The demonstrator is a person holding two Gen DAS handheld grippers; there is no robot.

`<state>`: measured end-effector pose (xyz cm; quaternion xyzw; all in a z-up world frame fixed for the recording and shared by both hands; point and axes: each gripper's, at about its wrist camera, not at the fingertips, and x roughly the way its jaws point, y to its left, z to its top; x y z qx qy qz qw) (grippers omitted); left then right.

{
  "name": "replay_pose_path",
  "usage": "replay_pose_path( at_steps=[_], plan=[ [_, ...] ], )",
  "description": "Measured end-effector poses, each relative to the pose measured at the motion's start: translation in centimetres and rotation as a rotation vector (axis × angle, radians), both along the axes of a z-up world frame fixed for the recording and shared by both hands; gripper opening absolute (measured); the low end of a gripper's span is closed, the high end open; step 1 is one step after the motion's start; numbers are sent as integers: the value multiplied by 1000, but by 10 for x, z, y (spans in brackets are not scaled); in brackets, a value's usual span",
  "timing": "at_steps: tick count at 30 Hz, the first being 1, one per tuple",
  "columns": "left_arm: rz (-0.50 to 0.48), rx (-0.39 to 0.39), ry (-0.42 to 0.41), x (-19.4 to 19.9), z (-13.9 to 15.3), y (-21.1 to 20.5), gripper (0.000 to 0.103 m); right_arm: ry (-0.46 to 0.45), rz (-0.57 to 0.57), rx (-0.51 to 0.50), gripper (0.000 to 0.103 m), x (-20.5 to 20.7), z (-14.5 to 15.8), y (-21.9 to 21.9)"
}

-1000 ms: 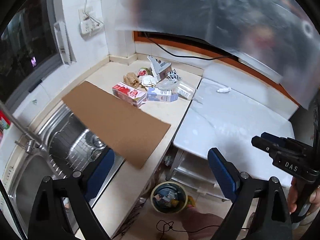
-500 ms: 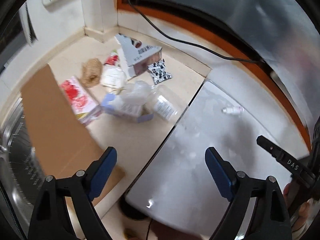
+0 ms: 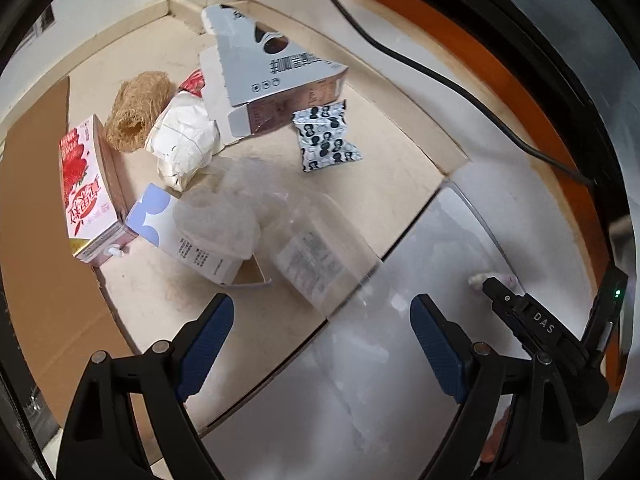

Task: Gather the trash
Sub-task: 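Grasp the clear plastic bottle with the left tool while the right grasps the white tube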

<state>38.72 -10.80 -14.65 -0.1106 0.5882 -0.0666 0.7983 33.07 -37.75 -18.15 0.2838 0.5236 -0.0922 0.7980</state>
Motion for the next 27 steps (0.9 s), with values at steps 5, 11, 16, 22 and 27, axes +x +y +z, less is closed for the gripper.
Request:
replay_pose_path(
  at_steps=[5,11,16,22,27],
  plan=[
    [42,-3,17,10,-8,1,89,-6,-31,-86,44,14,-1,6],
    [74,29,22,18,-16,-6,89,1,-49,-196,44,27,-1,15],
    [96,81,17,26,-26,-21,88,-8,-14,-276,30,31,-2,22],
    [79,132,8,30,-32,-42,84,-16,47,-292,26,26,-2,19],
    [38,151,18,31,-41,-59,80,-23,93,-234,26,10,-2,13]
  ],
)
